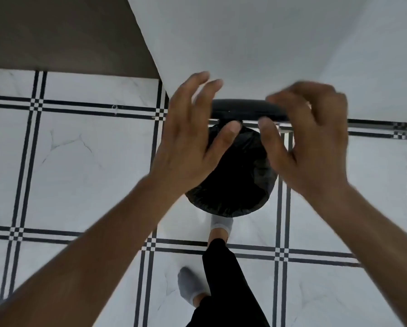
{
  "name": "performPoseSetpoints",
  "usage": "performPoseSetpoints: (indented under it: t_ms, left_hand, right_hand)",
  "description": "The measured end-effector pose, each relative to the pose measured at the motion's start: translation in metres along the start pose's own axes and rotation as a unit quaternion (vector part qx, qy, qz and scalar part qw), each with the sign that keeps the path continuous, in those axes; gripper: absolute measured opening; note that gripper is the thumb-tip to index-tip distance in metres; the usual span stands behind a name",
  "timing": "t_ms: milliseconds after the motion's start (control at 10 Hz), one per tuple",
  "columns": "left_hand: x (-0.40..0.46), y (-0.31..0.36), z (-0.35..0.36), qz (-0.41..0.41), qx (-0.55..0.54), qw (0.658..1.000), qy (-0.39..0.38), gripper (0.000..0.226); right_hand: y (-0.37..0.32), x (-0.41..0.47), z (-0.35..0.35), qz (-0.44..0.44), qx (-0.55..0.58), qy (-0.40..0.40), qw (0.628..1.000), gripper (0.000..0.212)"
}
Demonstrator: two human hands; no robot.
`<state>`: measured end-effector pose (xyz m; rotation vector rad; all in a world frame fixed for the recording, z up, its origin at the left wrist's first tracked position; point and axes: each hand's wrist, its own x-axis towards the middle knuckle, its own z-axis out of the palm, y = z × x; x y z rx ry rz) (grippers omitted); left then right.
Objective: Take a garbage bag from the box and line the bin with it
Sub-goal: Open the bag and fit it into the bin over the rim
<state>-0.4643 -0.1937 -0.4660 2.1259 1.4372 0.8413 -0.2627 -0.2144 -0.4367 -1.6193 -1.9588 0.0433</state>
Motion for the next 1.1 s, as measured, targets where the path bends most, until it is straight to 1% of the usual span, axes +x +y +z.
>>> performPoseSetpoints:
  t_ms: [100, 200, 300, 400, 500, 600, 700, 800, 900, 1000, 1100]
  left_hand:
    - [0.036, -0.011, 0.001, 0.027, 0.081, 0.981, -0.173, 0.07]
    - [0.049, -0.02, -0.001, 0.005, 0.09, 0.949, -0.302, 0.071]
    - [0.043, -0.019, 0.001, 0.041, 0.099, 0.933, -0.343, 0.072]
    - [0.012, -0.017, 0.007, 0.077, 0.164, 0.903, -0.391, 0.083]
    - [-0.034, -0.016, 0.017, 0.103, 0.244, 0.885, -0.383, 0.089]
    - [-0.079, -0.021, 0.037, 0.131, 0.292, 0.882, -0.345, 0.086]
    - [-0.122, -0.032, 0.064, 0.129, 0.316, 0.883, -0.321, 0.083]
    - [-0.149, -0.044, 0.092, 0.105, 0.345, 0.868, -0.341, 0.082]
    - [-0.158, -0.044, 0.107, 0.075, 0.359, 0.86, -0.354, 0.072]
    - [-0.163, -0.039, 0.108, 0.054, 0.331, 0.877, -0.344, 0.052]
    - [-0.16, -0.014, 0.094, 0.004, 0.298, 0.901, -0.315, 0.045]
  right_hand:
    - [0.027, 0.029, 0.014, 0.015, -0.021, -0.191, 0.981, 0.055]
    - [0.044, 0.04, 0.014, 0.083, 0.045, -0.39, 0.916, 0.065]
    - [0.049, 0.032, 0.007, 0.068, 0.058, -0.458, 0.885, 0.072]
    - [0.039, -0.006, 0.006, 0.049, 0.027, -0.484, 0.873, 0.083]
    - [0.029, -0.056, 0.018, 0.052, -0.013, -0.477, 0.877, 0.103]
    - [0.025, -0.1, 0.035, 0.046, -0.048, -0.455, 0.888, 0.098]
    - [0.021, -0.147, 0.052, 0.044, -0.078, -0.429, 0.899, 0.084]
    - [0.022, -0.182, 0.072, 0.045, -0.113, -0.456, 0.882, 0.086]
    - [0.022, -0.198, 0.088, 0.039, -0.126, -0.484, 0.865, 0.08]
    - [0.019, -0.198, 0.088, 0.039, -0.119, -0.512, 0.85, 0.074]
    - [0.009, -0.193, 0.074, 0.065, -0.097, -0.519, 0.847, 0.072]
